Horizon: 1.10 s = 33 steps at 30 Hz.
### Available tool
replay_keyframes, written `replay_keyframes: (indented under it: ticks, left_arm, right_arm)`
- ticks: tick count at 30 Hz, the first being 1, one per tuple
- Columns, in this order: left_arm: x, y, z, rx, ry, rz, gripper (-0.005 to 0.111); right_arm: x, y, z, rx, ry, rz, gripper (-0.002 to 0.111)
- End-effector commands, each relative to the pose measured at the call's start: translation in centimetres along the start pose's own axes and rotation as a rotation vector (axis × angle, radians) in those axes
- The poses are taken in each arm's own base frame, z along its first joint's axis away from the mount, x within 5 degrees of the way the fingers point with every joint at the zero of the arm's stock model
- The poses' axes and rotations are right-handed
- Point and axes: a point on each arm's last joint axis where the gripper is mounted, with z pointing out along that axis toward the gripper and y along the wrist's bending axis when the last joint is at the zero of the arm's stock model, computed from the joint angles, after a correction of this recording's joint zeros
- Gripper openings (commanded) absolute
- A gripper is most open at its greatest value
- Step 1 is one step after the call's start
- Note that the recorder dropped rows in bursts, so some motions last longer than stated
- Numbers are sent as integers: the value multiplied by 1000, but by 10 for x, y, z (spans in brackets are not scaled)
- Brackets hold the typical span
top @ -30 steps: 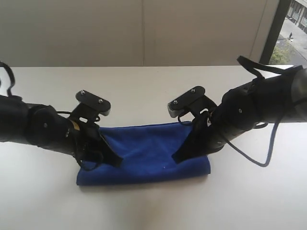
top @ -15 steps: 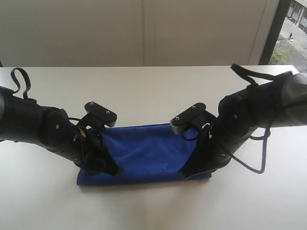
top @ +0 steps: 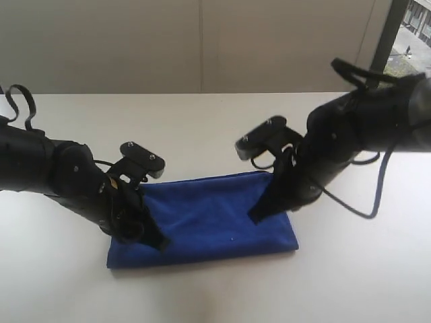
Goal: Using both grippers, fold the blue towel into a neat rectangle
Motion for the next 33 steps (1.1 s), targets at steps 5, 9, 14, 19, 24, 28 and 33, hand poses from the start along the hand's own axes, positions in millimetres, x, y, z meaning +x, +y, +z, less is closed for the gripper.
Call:
replay_keyframes:
  ticks: [5,9,14,19,24,28,33]
  left_arm:
    - [-36,11,-27,-55,-196,-5,0]
    - [-30,30,-8,-81,-154,-49,0]
    - [-19,50,8,-103,-100,-102,0]
    - [-14,62,11,-120,-89,-126,0]
    - [-13,65,11,-125,-88,-115,0]
    - [-13,64,11,-123,-79,-90,0]
    - [-11,65,11,-118,-61,-62,0]
  right_arm:
    - [-45,-11,-10,36,-136,0,0]
    - [-48,-13,20,32,-102,-5,0]
    - [-43,-17,45,48,-68,-33,0]
    - [-40,-27,54,57,-71,-9,0]
    - [-34,-37,64,64,-44,9,0]
    - [-33,-37,68,64,-49,2,0]
    - [-33,-37,68,65,-49,0,0]
